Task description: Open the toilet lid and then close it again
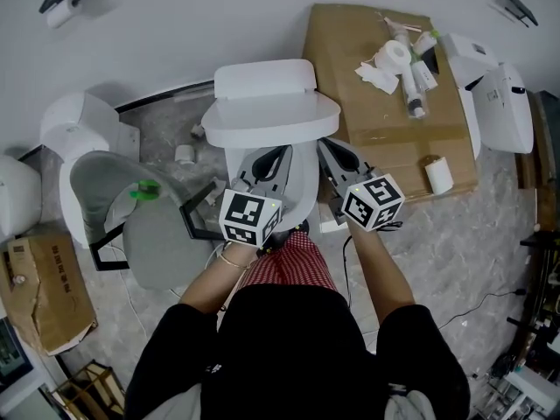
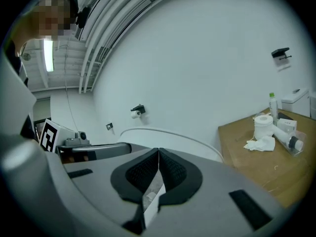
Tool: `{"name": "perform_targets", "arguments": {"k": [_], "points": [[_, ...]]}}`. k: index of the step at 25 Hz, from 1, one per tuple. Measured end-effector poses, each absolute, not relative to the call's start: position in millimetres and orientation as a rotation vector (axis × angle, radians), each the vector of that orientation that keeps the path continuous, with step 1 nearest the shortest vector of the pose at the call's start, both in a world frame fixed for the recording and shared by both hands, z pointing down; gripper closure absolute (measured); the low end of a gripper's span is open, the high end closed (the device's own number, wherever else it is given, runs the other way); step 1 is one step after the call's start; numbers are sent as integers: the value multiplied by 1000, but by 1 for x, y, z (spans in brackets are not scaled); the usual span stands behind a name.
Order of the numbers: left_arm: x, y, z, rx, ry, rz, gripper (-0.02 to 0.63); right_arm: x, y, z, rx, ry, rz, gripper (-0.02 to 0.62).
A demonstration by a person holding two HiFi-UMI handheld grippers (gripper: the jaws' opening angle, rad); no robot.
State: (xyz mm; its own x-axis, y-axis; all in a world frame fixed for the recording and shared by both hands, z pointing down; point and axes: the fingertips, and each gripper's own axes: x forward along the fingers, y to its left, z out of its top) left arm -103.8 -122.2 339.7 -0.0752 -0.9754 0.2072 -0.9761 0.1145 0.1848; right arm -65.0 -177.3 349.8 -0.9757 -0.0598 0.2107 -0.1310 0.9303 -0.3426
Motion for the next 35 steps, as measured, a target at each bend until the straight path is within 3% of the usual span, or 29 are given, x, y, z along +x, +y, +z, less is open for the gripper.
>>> {"name": "perform_targets", "arguments": {"k": [35], "points": [[-142, -153, 312, 1776, -2325, 28, 603, -99, -207, 323, -73, -2949, 499, 575]]}}
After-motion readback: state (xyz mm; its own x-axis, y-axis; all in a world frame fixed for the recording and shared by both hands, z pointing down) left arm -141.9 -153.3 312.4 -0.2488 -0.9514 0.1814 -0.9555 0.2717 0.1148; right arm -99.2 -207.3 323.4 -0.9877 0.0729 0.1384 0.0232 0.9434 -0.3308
